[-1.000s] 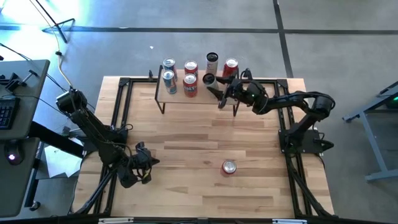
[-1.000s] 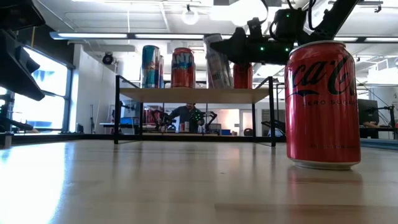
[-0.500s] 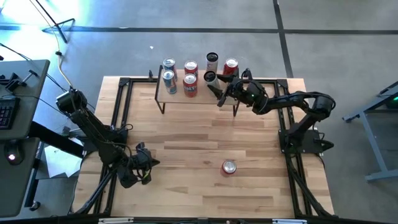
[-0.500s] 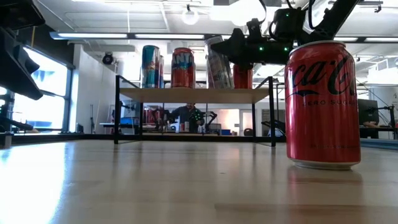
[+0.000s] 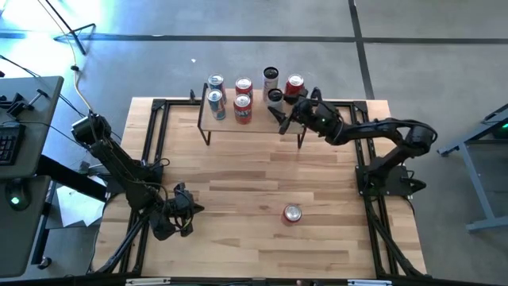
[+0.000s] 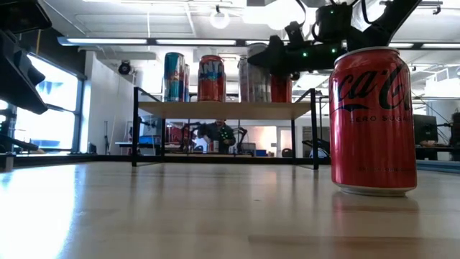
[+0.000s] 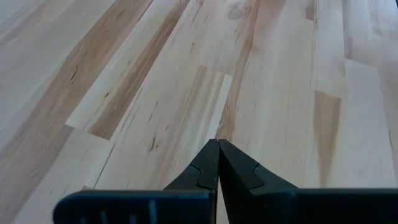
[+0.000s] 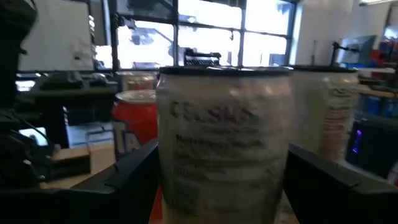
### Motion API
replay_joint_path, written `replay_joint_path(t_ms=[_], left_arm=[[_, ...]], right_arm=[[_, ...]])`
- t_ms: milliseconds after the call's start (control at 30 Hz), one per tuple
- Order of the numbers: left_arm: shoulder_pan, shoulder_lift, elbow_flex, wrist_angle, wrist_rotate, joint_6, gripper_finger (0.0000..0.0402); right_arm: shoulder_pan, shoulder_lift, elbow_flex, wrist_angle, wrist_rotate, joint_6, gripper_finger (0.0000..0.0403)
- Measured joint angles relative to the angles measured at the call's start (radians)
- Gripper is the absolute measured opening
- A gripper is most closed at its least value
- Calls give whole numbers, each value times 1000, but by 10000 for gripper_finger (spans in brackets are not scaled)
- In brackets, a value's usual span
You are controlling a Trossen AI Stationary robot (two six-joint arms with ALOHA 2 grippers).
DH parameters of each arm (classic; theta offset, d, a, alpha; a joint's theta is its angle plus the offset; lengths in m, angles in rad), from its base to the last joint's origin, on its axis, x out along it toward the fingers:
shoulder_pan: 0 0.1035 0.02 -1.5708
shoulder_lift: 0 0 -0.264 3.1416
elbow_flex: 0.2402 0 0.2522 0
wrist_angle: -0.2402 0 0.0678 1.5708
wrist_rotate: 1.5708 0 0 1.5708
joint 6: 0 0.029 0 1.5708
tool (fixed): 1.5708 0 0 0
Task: Place canned beverage on shelf
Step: Put the white and yellow soda can on the shelf aligned with the other white and yellow soda can
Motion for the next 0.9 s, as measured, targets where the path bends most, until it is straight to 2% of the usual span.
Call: replay_joint_path(t_ms=[167,467,900], left_arm=[[0,0,0,0,0,3,0],[0,0,0,0,0,0,0],[0,0,0,0,0,-1,0]], right_arm=[[0,-21,0,-69,44,-4,286],[0,-21,0,-86,43,-60,287],[8,-21,0,-77,42,-60,287]])
